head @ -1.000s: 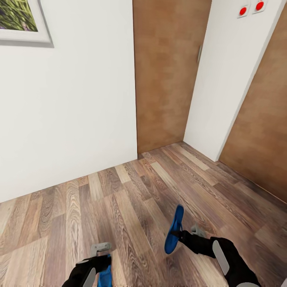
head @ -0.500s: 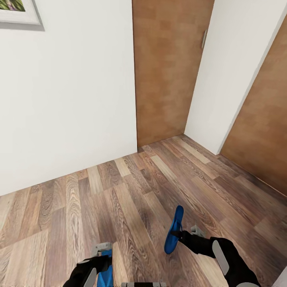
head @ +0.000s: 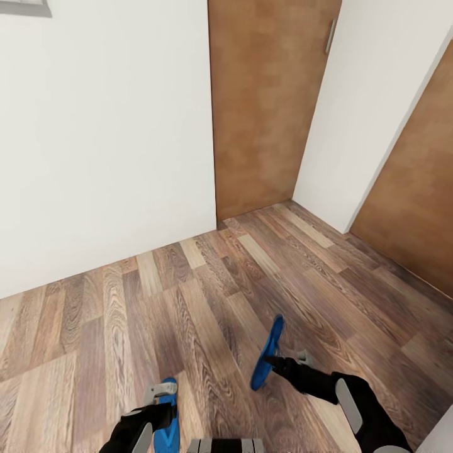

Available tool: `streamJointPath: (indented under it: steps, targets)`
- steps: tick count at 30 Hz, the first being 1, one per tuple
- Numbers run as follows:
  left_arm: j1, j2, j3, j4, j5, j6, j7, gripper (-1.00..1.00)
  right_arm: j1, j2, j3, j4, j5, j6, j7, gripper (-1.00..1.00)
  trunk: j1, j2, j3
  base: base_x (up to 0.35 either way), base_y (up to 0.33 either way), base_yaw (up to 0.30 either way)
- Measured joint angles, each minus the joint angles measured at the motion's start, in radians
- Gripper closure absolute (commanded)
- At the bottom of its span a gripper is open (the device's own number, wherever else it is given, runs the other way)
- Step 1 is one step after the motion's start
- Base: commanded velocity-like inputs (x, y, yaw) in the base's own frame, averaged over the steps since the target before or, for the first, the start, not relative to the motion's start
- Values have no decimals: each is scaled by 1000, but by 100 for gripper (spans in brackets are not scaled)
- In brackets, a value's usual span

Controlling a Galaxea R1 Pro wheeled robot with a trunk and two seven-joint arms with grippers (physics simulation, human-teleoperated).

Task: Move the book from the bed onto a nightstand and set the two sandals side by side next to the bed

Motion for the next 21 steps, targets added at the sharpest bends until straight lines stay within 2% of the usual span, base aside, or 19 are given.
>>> streamJointPath:
  steps: [1, 4, 9, 15, 17, 21]
  targets:
    - [0, 0, 0, 0, 0, 0, 0, -100, 0, -2, 0, 0, -1, 2, 70, 100, 0, 0, -4, 0, 0, 0]
    - [0, 0, 0, -1, 0, 0, 1, -100, 0, -4, 0, 1, 6, -2, 141, 100, 2, -1, -16, 0, 0, 0]
    - [0, 1, 0, -2, -1, 0, 1, -100, 0, -6, -1, 1, 8, -3, 173, 100, 4, -2, -35, 0, 0, 0]
    - [0, 2, 0, -2, -1, 0, 2, -100, 0, -6, -1, 1, 8, -3, 270, 100, 7, -4, -58, 0, 0, 0]
    - [0, 2, 0, -2, -1, -1, 2, -100, 0, -6, -2, 1, 10, -4, 282, 100, 8, -4, -66, 0, 0, 0]
    - [0, 2, 0, -2, -1, -1, 2, -100, 0, -4, -2, 2, 10, -4, 292, 100, 8, -4, -66, 0, 0, 0]
